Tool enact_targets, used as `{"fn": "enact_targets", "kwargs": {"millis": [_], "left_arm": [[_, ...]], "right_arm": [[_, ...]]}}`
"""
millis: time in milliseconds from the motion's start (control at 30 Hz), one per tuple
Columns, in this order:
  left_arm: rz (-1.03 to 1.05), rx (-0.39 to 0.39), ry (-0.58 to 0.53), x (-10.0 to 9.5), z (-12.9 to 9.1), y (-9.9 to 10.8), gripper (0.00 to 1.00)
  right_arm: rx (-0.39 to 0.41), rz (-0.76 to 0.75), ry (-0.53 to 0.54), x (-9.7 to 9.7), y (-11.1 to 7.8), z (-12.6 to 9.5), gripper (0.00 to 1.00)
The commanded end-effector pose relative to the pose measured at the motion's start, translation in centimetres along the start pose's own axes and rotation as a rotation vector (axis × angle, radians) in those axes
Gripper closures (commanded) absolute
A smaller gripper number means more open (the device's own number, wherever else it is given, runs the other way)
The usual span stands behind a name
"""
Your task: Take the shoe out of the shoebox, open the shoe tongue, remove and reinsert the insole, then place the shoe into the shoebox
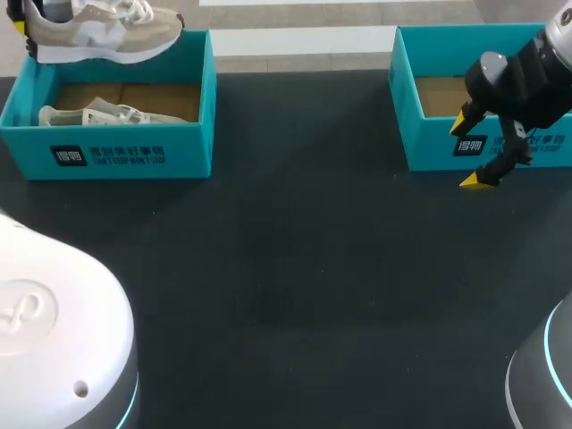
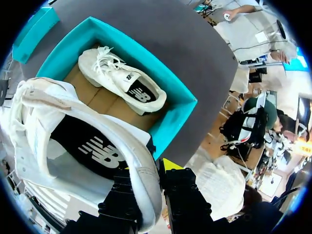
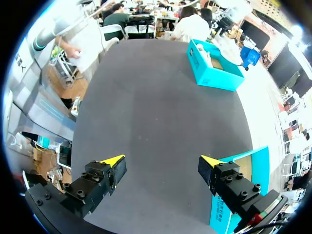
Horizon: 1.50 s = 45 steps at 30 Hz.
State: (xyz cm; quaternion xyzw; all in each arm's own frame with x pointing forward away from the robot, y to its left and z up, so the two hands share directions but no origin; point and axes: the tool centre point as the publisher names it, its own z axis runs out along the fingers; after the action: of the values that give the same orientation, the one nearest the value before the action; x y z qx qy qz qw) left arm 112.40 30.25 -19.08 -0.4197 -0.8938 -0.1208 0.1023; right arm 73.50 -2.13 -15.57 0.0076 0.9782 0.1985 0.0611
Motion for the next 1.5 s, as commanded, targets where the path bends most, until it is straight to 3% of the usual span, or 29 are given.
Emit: {"fn": "enact_targets", "kwargs": {"millis": [33,700,967,1500], "left_arm": [[-0.003,-0.031,-0.012,0.6,0.0,-0.6,1.00],[0.098,-0.023,-0.017,0.3,0.2,-1.0,1.00],[0.160,0.009,-0.011,0.2,1.3,-1.1,1.00],[0.215,-0.004,0.026,-1.5,4.4,0.0,1.00]], "right_arm": [[0.003,0.001,0.003,-0.2,0.1,0.1,0.00],[0.003,0.001,0.003,-0.2,0.1,0.1,0.00],[0.003,0.001,0.003,-0.2,0.1,0.1,0.00],[0.003,0.001,0.003,-0.2,0.1,0.1,0.00]]}}
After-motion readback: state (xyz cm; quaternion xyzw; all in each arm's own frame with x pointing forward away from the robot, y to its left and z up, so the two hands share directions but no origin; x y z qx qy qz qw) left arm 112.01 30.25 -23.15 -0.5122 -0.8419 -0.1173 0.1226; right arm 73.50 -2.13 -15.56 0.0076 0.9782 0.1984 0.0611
